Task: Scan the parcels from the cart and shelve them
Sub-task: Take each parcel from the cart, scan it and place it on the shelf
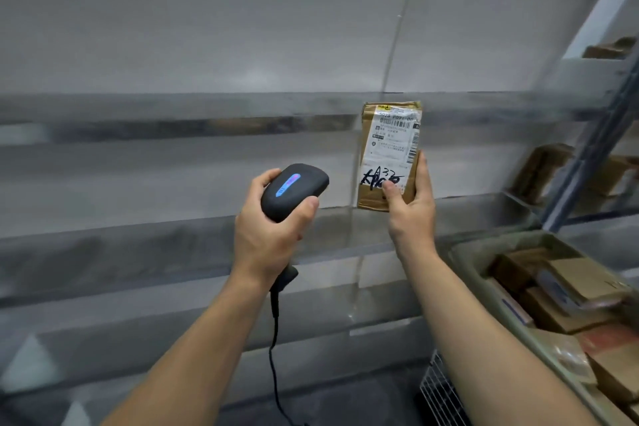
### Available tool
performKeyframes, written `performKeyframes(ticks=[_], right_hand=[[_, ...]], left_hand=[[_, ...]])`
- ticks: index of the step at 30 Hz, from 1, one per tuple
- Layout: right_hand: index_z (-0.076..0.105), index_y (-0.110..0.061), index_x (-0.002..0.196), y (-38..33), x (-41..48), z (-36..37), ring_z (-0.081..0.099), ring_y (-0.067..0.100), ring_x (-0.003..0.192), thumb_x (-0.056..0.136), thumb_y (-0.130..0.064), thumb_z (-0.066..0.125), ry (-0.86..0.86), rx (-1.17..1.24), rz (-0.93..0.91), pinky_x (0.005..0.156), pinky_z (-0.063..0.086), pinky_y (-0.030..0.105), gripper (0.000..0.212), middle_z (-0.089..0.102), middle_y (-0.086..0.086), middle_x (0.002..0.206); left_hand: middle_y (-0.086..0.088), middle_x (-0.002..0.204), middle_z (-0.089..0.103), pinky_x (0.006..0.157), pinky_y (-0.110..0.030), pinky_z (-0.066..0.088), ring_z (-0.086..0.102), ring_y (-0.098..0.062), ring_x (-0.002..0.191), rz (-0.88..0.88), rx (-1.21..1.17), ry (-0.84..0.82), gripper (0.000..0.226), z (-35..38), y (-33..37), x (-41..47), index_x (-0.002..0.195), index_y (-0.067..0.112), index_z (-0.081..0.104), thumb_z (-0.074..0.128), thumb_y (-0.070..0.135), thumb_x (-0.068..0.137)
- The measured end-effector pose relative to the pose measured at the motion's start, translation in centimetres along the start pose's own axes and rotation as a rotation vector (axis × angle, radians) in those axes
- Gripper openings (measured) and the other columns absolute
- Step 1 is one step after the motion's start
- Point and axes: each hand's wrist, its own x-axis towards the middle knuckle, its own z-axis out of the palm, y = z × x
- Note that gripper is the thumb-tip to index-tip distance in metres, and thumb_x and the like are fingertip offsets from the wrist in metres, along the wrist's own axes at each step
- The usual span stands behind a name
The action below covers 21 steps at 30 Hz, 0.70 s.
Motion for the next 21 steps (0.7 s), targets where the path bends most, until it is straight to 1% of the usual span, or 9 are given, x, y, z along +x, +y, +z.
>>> performKeyframes(ticks=[2,4,6,9,11,14,17,21], right_hand=[[0.030,-0.061,0.143,-1.6,-0.3,3.7,0.050,0.013,0.134,0.097,-0.024,0.063,-0.027,0.058,-0.022,0.108,0.049,0.044,0.068,0.045,-0.011,0.152],[0.029,-0.054,0.150,-3.2,-0.8,7.3,0.051,0.011,0.132,0.099,-0.020,0.062,-0.045,0.103,-0.039,0.108,0.049,0.039,0.070,0.047,-0.011,0.149],[0.026,-0.048,0.153,-4.8,-1.3,10.8,0.051,0.009,0.132,0.099,-0.019,0.062,-0.064,0.143,-0.067,0.108,0.048,0.037,0.072,0.047,-0.012,0.149],[0.026,-0.047,0.154,-6.9,-1.9,16.0,0.052,0.008,0.130,0.098,-0.018,0.063,-0.086,0.206,-0.085,0.109,0.048,0.039,0.072,0.049,-0.015,0.146],[0.028,-0.048,0.153,-7.9,-2.3,19.2,0.052,0.009,0.131,0.097,-0.019,0.064,-0.108,0.250,-0.101,0.109,0.048,0.042,0.072,0.050,-0.013,0.147],[0.031,-0.047,0.153,-9.5,-3.2,23.8,0.052,0.009,0.133,0.097,-0.015,0.064,-0.154,0.332,-0.123,0.109,0.048,0.042,0.072,0.050,-0.013,0.148],[0.031,-0.043,0.153,-11.1,-4.0,28.0,0.053,0.008,0.132,0.098,-0.009,0.063,-0.206,0.405,-0.130,0.108,0.049,0.038,0.072,0.051,-0.013,0.147],[0.032,-0.044,0.153,-12.3,-4.2,33.0,0.052,0.010,0.134,0.097,-0.011,0.064,-0.273,0.434,-0.155,0.108,0.049,0.041,0.072,0.049,-0.012,0.149]], left_hand=[[0.005,0.099,0.071,0.056,-0.023,0.053,0.065,-0.021,0.068,0.029,-0.005,0.036,0.059,-3.2,0.6,1.2,0.115,0.040,0.058,0.078,0.052,0.061],[0.002,0.100,0.071,0.056,-0.022,0.053,0.065,-0.021,0.067,0.056,0.006,0.064,0.059,-6.4,1.4,2.5,0.115,0.041,0.058,0.077,0.054,0.060],[-0.003,0.102,0.071,0.056,-0.022,0.053,0.065,-0.021,0.068,0.080,0.014,0.086,0.061,-9.5,2.0,3.7,0.118,0.038,0.058,0.078,0.052,0.062],[-0.006,0.099,0.072,0.057,-0.021,0.053,0.065,-0.018,0.062,0.109,0.047,0.130,0.057,-14.1,2.8,5.4,0.121,0.036,0.057,0.079,0.043,0.069],[-0.004,0.096,0.073,0.056,-0.023,0.053,0.065,-0.017,0.059,0.139,0.054,0.157,0.059,-16.9,3.2,6.4,0.121,0.036,0.058,0.079,0.047,0.067],[-0.007,0.101,0.072,0.055,-0.021,0.053,0.065,-0.020,0.064,0.178,0.059,0.199,0.070,-21.0,3.9,7.8,0.126,0.028,0.058,0.077,0.051,0.063],[-0.011,0.106,0.071,0.056,-0.021,0.053,0.066,-0.024,0.070,0.204,0.065,0.238,0.072,-24.5,4.4,8.9,0.128,0.025,0.057,0.077,0.051,0.064],[-0.011,0.104,0.071,0.055,-0.021,0.053,0.065,-0.024,0.068,0.232,0.094,0.308,0.073,-27.9,4.7,10.8,0.126,0.025,0.058,0.076,0.054,0.062]])
